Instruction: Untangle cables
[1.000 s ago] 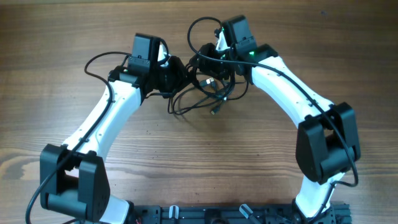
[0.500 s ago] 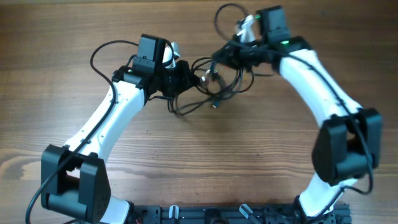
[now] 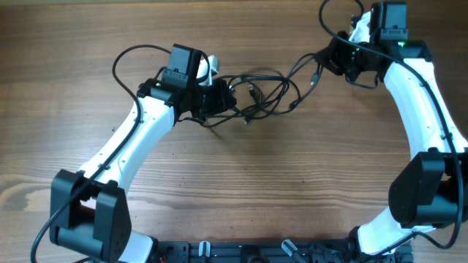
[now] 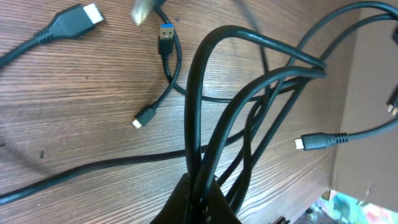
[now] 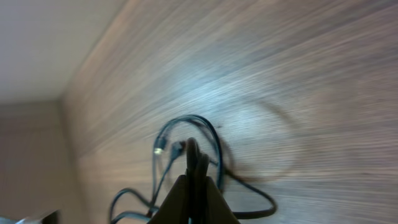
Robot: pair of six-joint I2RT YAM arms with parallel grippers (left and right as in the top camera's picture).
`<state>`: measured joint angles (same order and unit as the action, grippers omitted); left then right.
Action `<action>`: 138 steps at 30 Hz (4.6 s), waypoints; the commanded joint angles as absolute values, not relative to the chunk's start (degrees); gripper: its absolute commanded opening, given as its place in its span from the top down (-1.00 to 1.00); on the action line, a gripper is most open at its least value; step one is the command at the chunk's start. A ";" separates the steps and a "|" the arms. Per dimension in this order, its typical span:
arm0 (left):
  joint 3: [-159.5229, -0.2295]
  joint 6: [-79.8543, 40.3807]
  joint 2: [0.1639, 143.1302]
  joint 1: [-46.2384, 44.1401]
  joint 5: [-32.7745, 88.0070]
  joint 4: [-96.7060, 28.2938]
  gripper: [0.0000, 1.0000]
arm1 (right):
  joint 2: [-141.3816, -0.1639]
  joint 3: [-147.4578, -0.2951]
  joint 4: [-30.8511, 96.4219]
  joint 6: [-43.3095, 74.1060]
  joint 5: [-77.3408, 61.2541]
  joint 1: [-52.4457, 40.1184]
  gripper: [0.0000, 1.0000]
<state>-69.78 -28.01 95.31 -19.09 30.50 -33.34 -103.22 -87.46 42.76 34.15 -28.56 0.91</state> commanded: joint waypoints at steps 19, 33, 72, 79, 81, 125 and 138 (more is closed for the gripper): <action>-69.43 -53.76 78.74 -18.11 25.04 -22.90 0.92 | -90.91 -88.29 44.12 16.43 -40.21 -10.81 -0.34; -69.43 -99.96 78.74 -18.15 18.35 -22.90 0.92 | -92.58 -88.12 43.70 23.97 -30.02 -19.11 -0.27; -69.43 -92.97 78.76 -18.11 11.66 -26.59 0.92 | -111.18 -88.01 30.00 53.10 -51.51 -20.73 0.63; -69.43 -92.95 78.76 -18.11 10.87 -29.30 0.90 | -111.24 -88.01 29.32 45.25 -46.76 -22.26 0.91; -69.43 -92.88 78.76 -18.11 8.05 -33.67 0.57 | -111.11 -88.03 32.45 38.02 -44.01 -22.26 0.91; -69.36 -31.42 105.32 -25.04 10.50 -29.32 -0.25 | -101.82 -122.89 69.89 15.05 -16.36 -12.67 0.11; -69.36 -22.70 113.06 -26.96 7.86 -20.93 0.60 | -101.82 -122.89 70.00 14.96 -14.13 -12.67 0.11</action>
